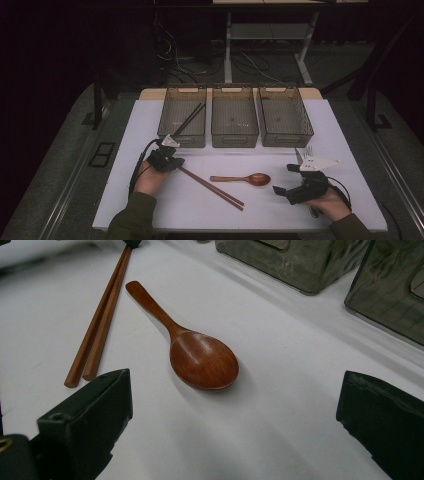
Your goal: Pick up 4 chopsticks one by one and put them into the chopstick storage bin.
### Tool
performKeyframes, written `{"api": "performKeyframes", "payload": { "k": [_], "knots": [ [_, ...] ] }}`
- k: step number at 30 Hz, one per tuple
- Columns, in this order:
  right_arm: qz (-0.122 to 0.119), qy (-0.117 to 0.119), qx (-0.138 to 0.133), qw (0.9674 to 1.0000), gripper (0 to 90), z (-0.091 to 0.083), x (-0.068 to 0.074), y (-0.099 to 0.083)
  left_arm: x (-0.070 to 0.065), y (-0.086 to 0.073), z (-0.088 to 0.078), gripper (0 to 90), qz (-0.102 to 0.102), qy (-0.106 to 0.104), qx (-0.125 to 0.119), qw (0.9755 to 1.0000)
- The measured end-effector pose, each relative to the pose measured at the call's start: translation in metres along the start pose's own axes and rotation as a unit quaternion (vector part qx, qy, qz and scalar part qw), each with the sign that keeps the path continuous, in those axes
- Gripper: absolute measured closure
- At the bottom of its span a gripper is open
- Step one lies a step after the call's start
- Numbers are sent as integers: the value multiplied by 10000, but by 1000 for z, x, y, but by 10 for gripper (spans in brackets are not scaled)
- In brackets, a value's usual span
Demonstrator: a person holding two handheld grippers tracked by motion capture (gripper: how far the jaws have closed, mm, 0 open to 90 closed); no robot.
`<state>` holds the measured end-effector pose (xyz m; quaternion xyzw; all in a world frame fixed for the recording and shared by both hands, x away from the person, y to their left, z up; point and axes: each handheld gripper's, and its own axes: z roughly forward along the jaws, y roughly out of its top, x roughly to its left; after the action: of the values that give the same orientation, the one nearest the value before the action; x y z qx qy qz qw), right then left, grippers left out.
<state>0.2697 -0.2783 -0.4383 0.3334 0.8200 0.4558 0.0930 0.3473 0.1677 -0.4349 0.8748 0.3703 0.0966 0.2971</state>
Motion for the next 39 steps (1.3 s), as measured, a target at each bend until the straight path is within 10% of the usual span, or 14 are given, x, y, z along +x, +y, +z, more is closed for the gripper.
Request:
{"api": "performKeyframes", "payload": {
  "k": [39],
  "knots": [
    [-16,-4,1,10000,14,-1,0,0,-9,-38,-30,888,-18,-242,93,9997]
  ]
}}
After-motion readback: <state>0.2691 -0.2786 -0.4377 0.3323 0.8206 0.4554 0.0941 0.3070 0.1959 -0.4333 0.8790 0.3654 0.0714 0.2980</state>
